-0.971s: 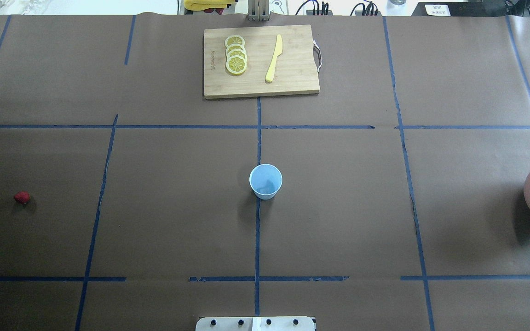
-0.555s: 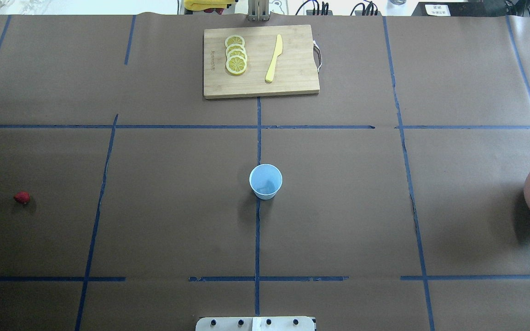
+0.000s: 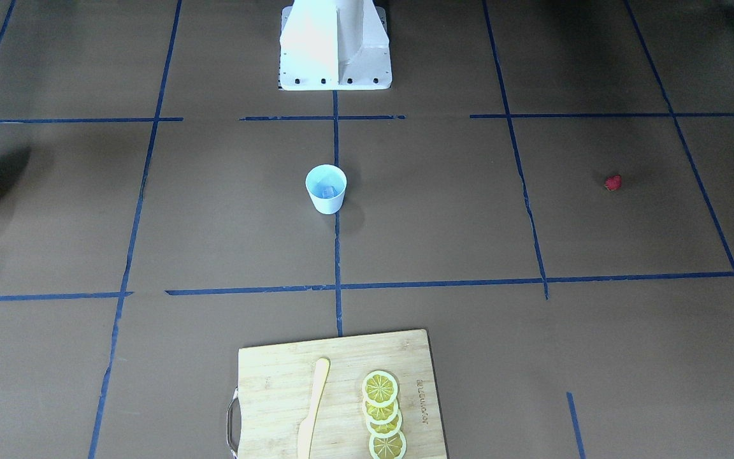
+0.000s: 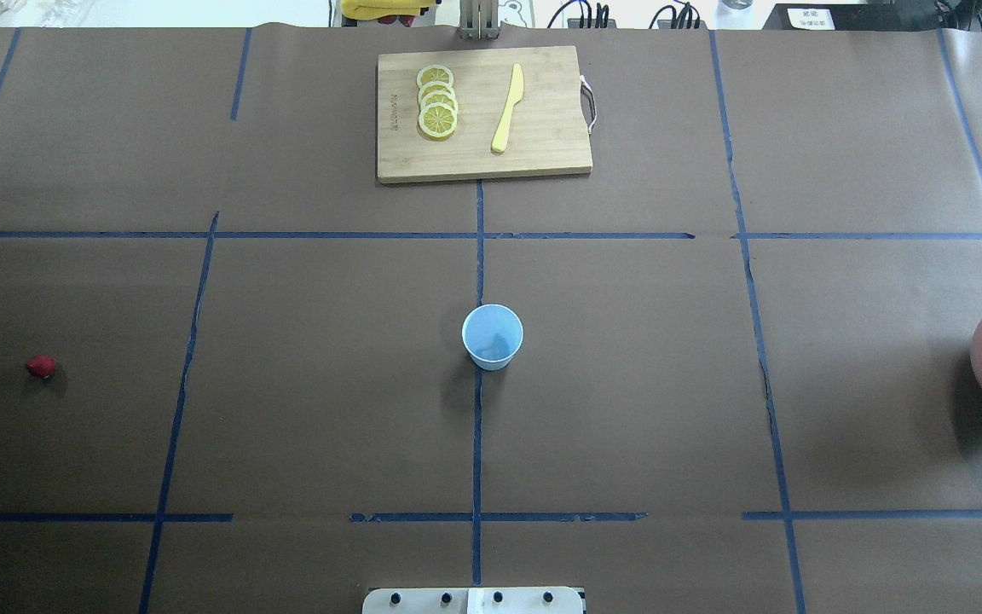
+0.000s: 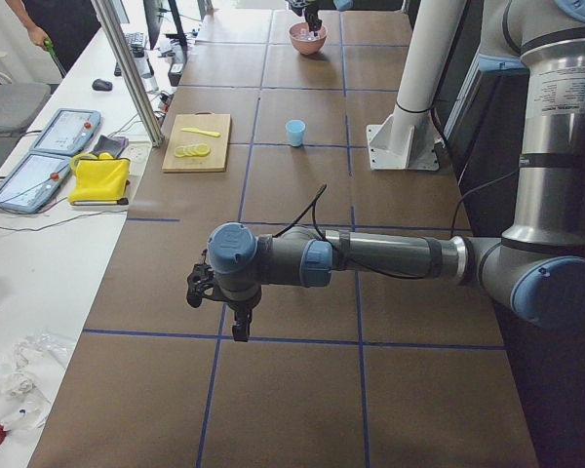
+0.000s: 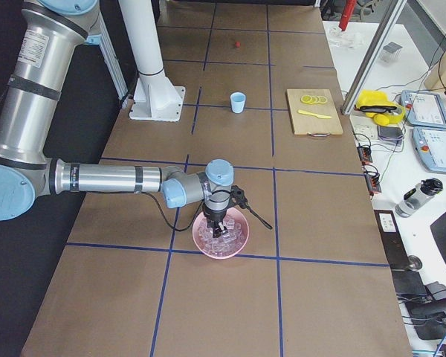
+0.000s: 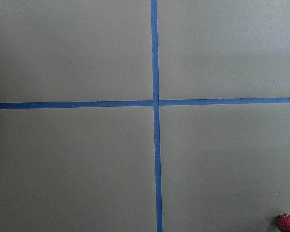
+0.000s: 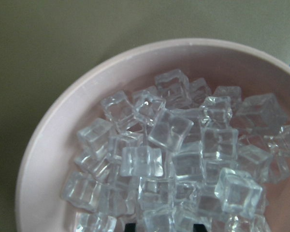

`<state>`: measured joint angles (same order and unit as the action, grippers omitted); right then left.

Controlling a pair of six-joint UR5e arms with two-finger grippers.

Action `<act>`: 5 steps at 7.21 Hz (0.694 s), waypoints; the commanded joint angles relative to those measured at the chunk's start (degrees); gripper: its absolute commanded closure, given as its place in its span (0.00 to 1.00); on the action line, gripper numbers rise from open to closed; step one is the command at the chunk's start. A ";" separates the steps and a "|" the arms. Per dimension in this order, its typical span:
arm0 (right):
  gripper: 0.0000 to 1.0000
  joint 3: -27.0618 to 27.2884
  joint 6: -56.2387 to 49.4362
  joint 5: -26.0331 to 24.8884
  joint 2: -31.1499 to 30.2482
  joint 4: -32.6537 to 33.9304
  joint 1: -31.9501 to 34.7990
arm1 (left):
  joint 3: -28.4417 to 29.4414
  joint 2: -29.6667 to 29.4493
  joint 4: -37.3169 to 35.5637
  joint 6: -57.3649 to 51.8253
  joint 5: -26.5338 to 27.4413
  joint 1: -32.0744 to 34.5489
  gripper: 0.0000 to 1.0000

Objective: Put ice and strawberries in cup
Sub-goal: 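Grasp another ice cube from the pink bowl with the right gripper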

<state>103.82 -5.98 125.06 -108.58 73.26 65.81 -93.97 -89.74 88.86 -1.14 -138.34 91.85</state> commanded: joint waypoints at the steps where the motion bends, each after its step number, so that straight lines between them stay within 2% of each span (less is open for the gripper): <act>1: 0.51 -0.55 0.00 -0.17 0.04 -0.04 -0.33 | -0.07 0.00 0.00 0.00 0.00 0.00 0.00; 5: 0.51 -0.46 0.00 -0.08 0.04 -0.04 -0.68 | 0.01 0.00 0.00 0.00 0.00 0.00 0.00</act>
<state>103.35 -5.97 124.97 -108.51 73.21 65.22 -93.96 -89.74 88.86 -1.14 -138.34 91.85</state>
